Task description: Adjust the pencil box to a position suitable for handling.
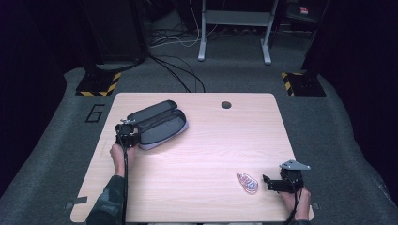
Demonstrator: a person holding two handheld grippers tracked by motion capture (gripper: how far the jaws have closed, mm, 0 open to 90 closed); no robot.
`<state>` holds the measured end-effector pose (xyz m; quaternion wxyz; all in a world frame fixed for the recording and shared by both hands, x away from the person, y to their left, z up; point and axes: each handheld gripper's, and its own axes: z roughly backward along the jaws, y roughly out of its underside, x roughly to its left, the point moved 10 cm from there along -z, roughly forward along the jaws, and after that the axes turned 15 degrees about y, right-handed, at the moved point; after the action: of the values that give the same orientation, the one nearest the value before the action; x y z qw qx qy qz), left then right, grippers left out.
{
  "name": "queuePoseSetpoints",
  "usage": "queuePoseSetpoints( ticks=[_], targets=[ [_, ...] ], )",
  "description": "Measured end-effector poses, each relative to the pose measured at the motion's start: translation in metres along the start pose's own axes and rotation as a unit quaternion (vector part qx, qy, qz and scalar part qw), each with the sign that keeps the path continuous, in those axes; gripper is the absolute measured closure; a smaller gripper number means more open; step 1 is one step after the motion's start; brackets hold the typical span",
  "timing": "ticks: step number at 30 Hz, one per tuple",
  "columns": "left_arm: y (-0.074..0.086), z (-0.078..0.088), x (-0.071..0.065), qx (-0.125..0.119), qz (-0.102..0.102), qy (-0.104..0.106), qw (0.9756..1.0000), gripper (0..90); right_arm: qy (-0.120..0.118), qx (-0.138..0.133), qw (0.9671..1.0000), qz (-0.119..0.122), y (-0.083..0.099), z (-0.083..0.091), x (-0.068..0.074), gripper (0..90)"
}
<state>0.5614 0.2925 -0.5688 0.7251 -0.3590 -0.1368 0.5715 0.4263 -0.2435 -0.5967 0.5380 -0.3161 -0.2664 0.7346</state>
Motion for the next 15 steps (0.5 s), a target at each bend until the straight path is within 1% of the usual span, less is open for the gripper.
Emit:
queuePoseSetpoints(
  ticks=[1,2,3,4,7,8,9,10,11,12,13,15],
  targets=[
    [0.000,-0.001,-0.002,-0.004,0.001,0.004,1.0000,85.7,0.000,0.000,1.0000,0.000,0.000,0.000,0.000,7.2],
    [0.001,0.000,-0.003,-0.001,0.000,0.008,1.0000,85.9,0.000,0.000,1.0000,0.000,0.000,0.000,0.000,7.2],
    [0.001,0.000,-0.005,-0.005,-0.001,0.018,0.9998,86.3,0.000,0.000,1.0000,0.000,0.000,0.000,0.000,7.2],
    [0.001,0.000,-0.005,-0.005,-0.001,0.018,0.9998,86.5,0.000,0.000,1.0000,0.000,0.000,0.000,0.000,7.2],
    [0.001,-0.001,-0.010,-0.005,-0.006,0.028,0.9996,86.9,0.000,0.000,1.0000,0.000,0.000,0.000,0.000,7.2],
    [0.002,0.000,-0.013,-0.001,-0.008,0.034,0.9994,87.1,0.000,0.000,1.0000,-0.001,0.000,0.000,0.000,7.2],
    [0.001,-0.001,-0.015,-0.006,-0.008,0.037,0.9993,87.1,0.000,-0.002,1.0000,0.003,0.000,0.000,-0.001,7.2],
    [0.001,-0.001,-0.015,-0.006,-0.008,0.037,0.9993,87.2,0.000,-0.002,1.0000,0.003,0.000,0.000,-0.001,7.2],
    [0.001,-0.001,-0.017,-0.003,-0.011,0.042,0.9991,87.2,0.000,0.000,1.0000,-0.001,0.000,0.000,0.000,7.2],
    [0.001,-0.001,-0.018,-0.004,-0.014,0.043,0.9990,87.2,0.001,0.001,1.0000,-0.002,0.000,0.000,0.000,7.2],
    [0.001,-0.002,-0.020,-0.009,-0.018,0.042,0.9989,87.3,0.000,-0.002,1.0000,0.003,0.000,0.000,-0.001,7.2],
    [0.003,-0.002,-0.024,-0.004,-0.025,0.047,0.9986,87.4,0.000,0.000,1.0000,-0.001,0.000,0.000,0.000,7.3]
  ],
)
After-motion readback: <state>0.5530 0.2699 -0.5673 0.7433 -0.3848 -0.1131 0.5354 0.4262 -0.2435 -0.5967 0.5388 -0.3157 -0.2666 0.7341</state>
